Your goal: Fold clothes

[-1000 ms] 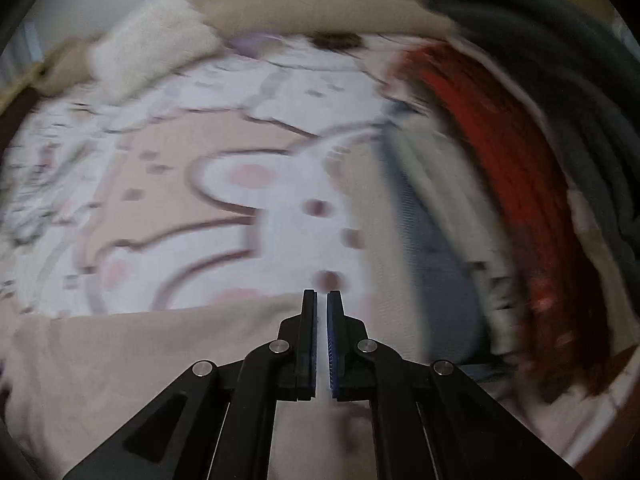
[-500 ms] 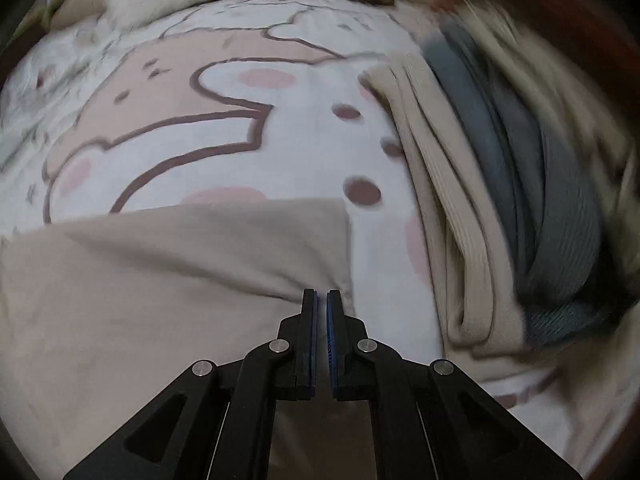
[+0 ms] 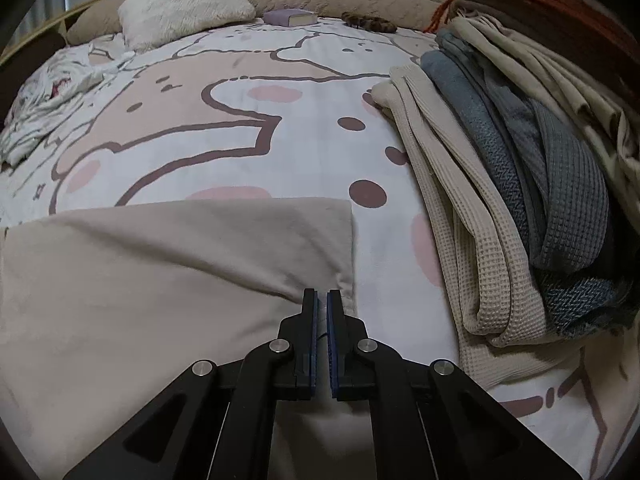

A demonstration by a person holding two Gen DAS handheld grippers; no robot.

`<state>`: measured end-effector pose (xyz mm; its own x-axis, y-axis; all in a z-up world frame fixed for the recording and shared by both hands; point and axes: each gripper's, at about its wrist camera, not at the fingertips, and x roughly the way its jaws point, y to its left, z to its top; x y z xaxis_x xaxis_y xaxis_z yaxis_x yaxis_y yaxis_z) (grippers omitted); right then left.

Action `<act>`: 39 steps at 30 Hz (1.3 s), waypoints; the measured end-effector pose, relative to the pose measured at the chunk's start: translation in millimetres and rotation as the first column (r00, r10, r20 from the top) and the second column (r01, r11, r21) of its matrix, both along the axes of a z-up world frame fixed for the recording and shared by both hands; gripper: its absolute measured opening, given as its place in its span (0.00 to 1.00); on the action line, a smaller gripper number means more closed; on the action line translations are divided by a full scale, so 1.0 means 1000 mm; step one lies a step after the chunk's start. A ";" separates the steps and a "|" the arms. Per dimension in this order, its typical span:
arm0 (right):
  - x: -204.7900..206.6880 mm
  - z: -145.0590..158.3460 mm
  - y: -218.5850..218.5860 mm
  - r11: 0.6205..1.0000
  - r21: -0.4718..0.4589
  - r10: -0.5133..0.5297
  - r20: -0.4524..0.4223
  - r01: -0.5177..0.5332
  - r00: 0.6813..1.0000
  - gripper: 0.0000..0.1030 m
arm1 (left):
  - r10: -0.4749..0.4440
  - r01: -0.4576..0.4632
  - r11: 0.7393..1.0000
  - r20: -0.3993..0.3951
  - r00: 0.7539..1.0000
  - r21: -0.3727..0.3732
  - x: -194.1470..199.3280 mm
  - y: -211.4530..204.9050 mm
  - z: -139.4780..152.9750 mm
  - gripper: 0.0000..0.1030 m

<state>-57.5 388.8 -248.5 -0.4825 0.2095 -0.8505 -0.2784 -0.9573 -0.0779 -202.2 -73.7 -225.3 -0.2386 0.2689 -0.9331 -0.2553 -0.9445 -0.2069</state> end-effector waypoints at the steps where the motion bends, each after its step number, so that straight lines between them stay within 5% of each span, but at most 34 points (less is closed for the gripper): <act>1: 0.001 0.000 0.000 1.000 -0.004 0.000 -0.003 0.000 1.000 0.04 | 0.013 -0.013 1.000 -0.014 1.000 0.023 0.003 -0.002 0.004 0.09; 6: 0.007 -0.001 0.002 1.000 -0.024 -0.001 -0.025 0.001 1.000 0.04 | 0.225 -0.206 0.967 -0.125 0.966 0.148 0.017 -0.044 0.026 0.09; 12: 0.008 0.000 0.010 0.997 -0.080 -0.007 -0.041 0.004 0.999 0.04 | 0.420 -0.415 0.907 -0.162 0.893 0.067 0.016 -0.093 0.025 0.02; 14: 0.011 0.012 0.016 0.992 -0.128 -0.016 -0.035 0.012 0.999 0.04 | 0.399 -0.391 0.917 -0.173 0.900 0.081 0.026 -0.090 0.037 0.02; 17: 0.029 0.049 0.020 0.981 -0.192 -0.039 -0.097 0.020 0.995 0.04 | 0.232 -0.218 0.972 -0.192 0.954 0.090 0.061 -0.051 0.057 0.02; 20: 0.053 0.088 -0.004 0.986 -0.157 0.025 -0.160 -0.051 0.987 0.04 | 0.057 -0.038 0.995 -0.210 0.976 0.094 0.096 -0.012 0.077 0.02; 25: 0.067 0.077 -0.096 0.931 -0.204 0.283 -0.116 -0.302 0.952 0.04 | -0.183 0.193 0.981 -0.205 0.962 0.033 0.133 0.083 0.052 0.03; 28: 0.075 0.048 -0.146 0.891 -0.169 0.419 -0.052 -0.421 0.907 0.04 | -0.290 0.263 0.951 -0.179 0.940 -0.162 0.151 0.111 0.011 0.03; 30: 0.086 0.028 -0.151 0.896 -0.113 0.433 0.007 -0.430 0.901 0.04 | -0.318 0.267 0.933 -0.205 0.926 -0.241 0.168 0.098 -0.004 0.03; 33: 0.108 0.018 -0.106 0.936 -0.117 0.334 0.010 -0.331 0.942 0.04 | -0.293 0.225 0.933 -0.231 0.928 -0.280 0.186 0.067 -0.006 0.03; 36: 0.131 0.027 -0.043 0.979 -0.164 0.127 0.013 -0.123 0.992 0.04 | -0.166 0.117 0.969 -0.223 0.961 -0.219 0.197 0.030 0.010 0.04; 39: 0.152 0.049 -0.032 0.988 -0.137 0.074 -0.020 -0.076 0.997 0.04 | -0.125 0.108 0.991 -0.258 0.958 -0.077 0.212 0.024 0.031 0.04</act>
